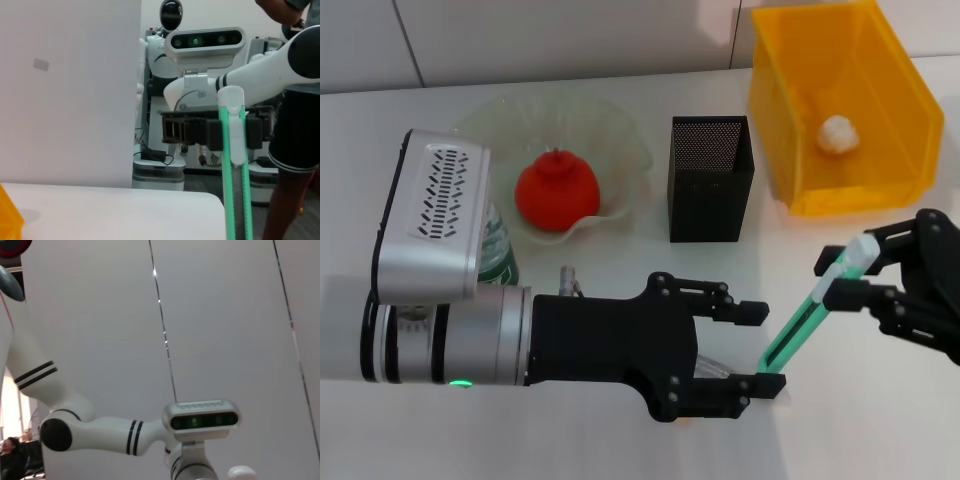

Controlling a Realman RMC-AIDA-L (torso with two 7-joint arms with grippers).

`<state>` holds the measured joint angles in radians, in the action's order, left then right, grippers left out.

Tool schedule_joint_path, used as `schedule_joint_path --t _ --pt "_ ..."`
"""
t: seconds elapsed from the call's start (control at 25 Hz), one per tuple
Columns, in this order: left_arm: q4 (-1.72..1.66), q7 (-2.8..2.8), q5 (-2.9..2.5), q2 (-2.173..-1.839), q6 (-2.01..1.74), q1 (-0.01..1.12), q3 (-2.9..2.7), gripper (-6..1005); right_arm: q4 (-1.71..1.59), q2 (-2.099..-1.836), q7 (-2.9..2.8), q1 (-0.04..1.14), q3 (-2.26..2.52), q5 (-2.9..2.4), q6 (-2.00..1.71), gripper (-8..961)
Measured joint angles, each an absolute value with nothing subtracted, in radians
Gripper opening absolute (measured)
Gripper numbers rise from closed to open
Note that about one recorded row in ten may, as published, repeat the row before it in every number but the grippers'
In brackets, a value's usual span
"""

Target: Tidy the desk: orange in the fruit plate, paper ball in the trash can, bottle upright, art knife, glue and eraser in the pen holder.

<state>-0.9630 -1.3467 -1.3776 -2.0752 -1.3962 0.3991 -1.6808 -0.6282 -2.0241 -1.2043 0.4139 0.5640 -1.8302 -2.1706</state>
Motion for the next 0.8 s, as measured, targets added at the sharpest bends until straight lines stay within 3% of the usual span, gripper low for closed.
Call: schedule_joint_path --t 0.24,0.4,0.56,0.8 --pt "-0.936 -1.314 -1.358 -2.074 -1.397 0.377 -1.657 634 -0.628 -2.023 -1.179 0.397 0.417 -1.818 -2.161 192" --pt "-0.890 -1.265 -1.316 -2.072 -1.402 0.359 -1.649 752 -0.606 -2.045 -1.060 0.403 0.251 -1.817 -2.142 192" --pt "-0.853 -1.257 -1.306 -2.071 -1.411 0.358 -1.648 802 -0.559 -2.074 -0.929 0.430 0.168 -1.789 -2.062 193" --pt "-0.810 -1.246 -1.302 -2.073 -1.415 0.357 -1.649 815 -0.374 -2.078 -0.681 0.481 0.170 -1.739 -1.891 194"
